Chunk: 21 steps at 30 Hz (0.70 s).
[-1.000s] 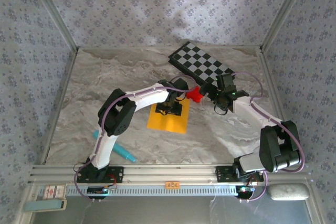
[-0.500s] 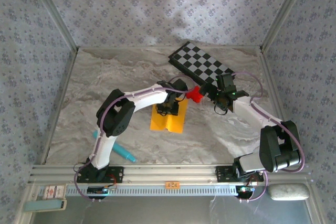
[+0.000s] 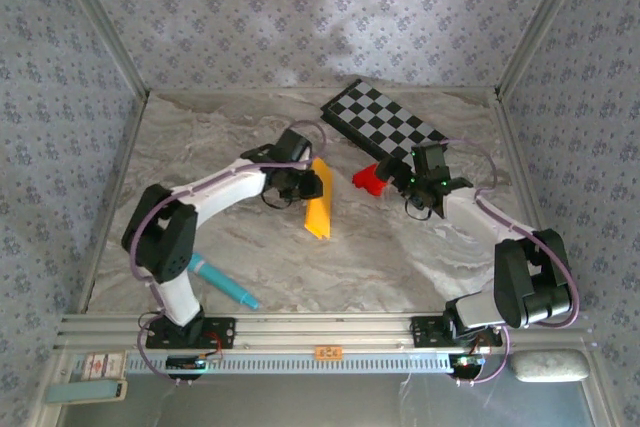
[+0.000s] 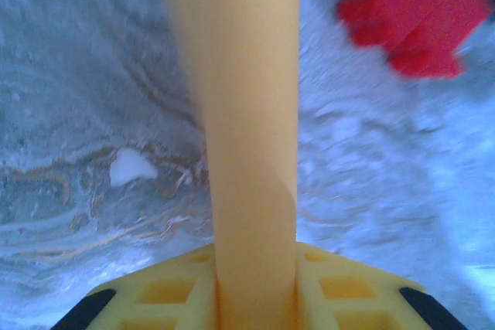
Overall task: Fold a paper plane with a square sheet of paper (pick it up from the middle)
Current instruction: First fold the square sheet of paper in half at the center of the table, then hold the square sheet of paper at the center of the table.
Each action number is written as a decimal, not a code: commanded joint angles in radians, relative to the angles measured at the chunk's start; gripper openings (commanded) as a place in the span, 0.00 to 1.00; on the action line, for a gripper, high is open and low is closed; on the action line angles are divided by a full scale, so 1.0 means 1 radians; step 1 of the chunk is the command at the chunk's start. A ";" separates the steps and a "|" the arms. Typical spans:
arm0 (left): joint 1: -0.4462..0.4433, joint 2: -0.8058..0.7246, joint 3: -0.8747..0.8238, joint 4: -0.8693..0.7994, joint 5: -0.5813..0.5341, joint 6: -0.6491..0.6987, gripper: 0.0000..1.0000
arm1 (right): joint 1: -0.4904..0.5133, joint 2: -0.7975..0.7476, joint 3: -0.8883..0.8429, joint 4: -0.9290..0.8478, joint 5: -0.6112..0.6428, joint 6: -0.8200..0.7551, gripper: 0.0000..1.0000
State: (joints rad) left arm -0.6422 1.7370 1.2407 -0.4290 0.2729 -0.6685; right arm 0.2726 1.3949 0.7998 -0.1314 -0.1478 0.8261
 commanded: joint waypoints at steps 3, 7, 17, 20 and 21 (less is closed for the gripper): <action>0.057 -0.034 -0.118 0.305 0.244 -0.080 0.26 | 0.020 0.002 -0.051 0.231 -0.160 0.004 0.88; 0.079 -0.010 -0.177 0.385 0.253 -0.086 0.26 | 0.058 0.026 -0.048 0.280 -0.199 -0.004 0.80; 0.117 0.049 -0.252 0.395 0.202 -0.061 0.24 | 0.225 0.178 -0.010 0.299 -0.184 0.002 0.45; 0.125 0.058 -0.266 0.400 0.197 -0.059 0.23 | 0.257 0.249 0.025 0.308 -0.221 0.021 0.32; 0.126 0.061 -0.267 0.397 0.196 -0.056 0.23 | 0.265 0.272 0.038 0.311 -0.233 0.027 0.29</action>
State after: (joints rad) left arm -0.5236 1.7866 0.9840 -0.0505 0.4774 -0.7380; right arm 0.5201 1.6135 0.7883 0.1600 -0.3458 0.8402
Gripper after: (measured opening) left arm 0.234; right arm 0.307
